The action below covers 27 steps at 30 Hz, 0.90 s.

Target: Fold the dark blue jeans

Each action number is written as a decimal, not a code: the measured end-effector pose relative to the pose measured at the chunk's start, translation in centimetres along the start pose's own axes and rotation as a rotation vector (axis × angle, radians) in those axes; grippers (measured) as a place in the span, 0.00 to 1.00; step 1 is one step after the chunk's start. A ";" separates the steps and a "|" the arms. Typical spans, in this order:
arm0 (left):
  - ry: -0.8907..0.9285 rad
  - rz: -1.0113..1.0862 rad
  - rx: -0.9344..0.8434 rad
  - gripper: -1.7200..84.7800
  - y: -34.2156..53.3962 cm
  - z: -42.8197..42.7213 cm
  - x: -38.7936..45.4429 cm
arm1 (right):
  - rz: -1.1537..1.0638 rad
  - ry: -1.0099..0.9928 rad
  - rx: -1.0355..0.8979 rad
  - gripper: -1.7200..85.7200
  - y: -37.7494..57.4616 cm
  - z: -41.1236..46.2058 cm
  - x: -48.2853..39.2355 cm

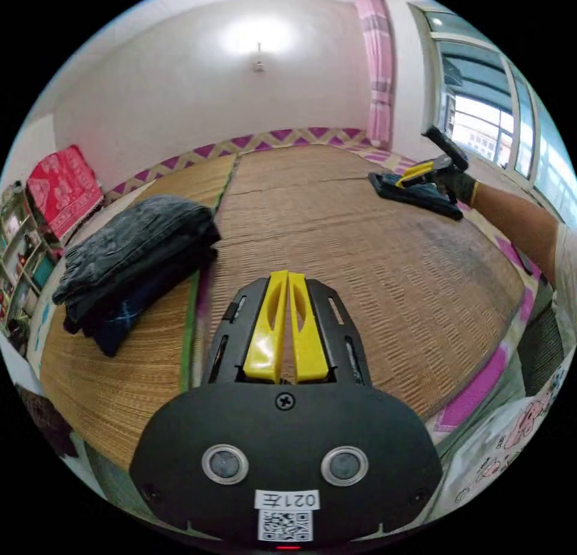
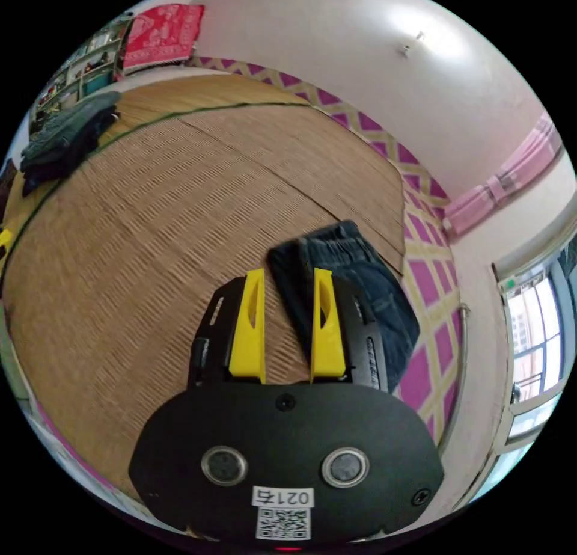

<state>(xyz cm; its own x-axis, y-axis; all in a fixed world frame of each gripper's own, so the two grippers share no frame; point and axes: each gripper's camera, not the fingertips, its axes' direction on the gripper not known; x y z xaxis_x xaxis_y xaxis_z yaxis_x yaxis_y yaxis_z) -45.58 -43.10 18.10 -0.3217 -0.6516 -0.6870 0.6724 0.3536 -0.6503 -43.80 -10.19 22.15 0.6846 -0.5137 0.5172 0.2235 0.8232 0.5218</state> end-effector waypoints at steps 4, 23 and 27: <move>0.063 0.015 -0.042 0.01 0.2 1.9 3.5 | -0.042 -0.023 -0.033 0.19 0.4 3.9 0.4; 0.178 -0.088 -0.254 0.01 6.1 9.6 7.5 | -0.026 -0.184 0.050 0.08 5.5 -4.7 0.7; 0.180 -0.082 -0.254 0.01 7.1 10.0 8.4 | -0.106 -0.312 0.066 0.08 9.4 -10.6 -5.4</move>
<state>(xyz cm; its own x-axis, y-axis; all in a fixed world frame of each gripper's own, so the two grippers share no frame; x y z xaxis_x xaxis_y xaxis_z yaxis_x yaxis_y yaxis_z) -36.86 -52.85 10.96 -0.4964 -0.5635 -0.6603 0.4590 0.4753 -0.7506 -38.05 2.86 17.12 0.4118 -0.6532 0.6355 0.2299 0.7492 0.6211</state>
